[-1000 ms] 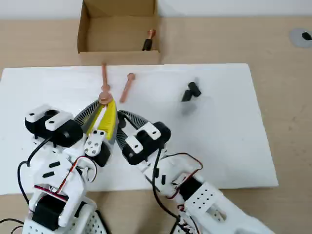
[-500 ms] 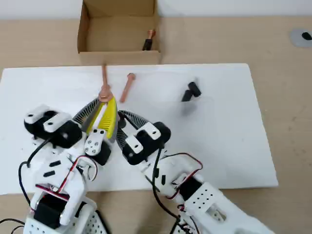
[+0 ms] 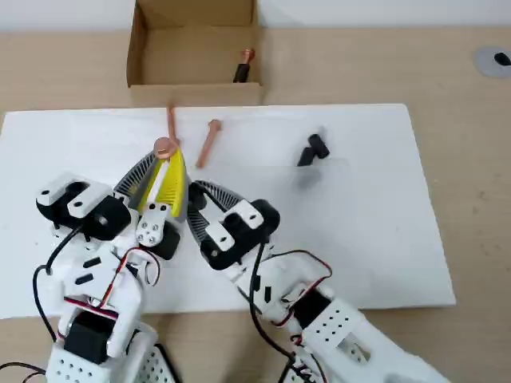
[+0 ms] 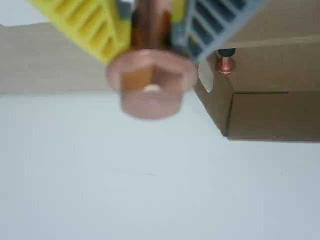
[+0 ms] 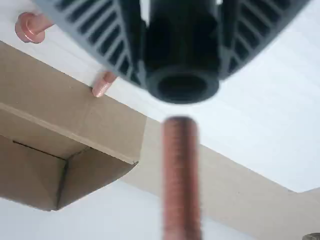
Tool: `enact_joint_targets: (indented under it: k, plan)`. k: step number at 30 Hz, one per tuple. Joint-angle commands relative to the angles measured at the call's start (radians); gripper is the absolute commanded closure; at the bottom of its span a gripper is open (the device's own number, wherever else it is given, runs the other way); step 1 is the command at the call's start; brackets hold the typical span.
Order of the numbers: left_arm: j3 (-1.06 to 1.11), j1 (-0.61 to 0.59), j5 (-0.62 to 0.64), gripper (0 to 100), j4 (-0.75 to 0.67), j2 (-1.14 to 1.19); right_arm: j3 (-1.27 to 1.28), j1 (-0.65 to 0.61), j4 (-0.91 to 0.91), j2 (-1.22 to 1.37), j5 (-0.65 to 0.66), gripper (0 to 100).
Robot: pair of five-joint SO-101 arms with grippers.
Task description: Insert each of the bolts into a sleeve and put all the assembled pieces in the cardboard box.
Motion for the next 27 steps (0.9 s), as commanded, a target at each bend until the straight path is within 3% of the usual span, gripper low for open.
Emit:
enact_joint_targets:
  k: [1,15,20,27]
  plan:
    - [-0.006,-0.015,-0.005,99,-0.029,-0.007,-0.002,-0.012,-0.029,-0.03,0.003,98.9]
    - [-0.034,-0.012,0.002,99,0.075,-0.007,-0.002,-0.012,-0.029,-0.03,0.003,98.9]
    - [-0.078,0.049,0.002,99,0.158,-0.007,-0.004,-0.012,-0.029,-0.03,0.003,98.9]
    - [-0.078,0.075,0.017,99,0.167,-0.007,-0.004,-0.012,-0.029,-0.03,0.003,98.9]
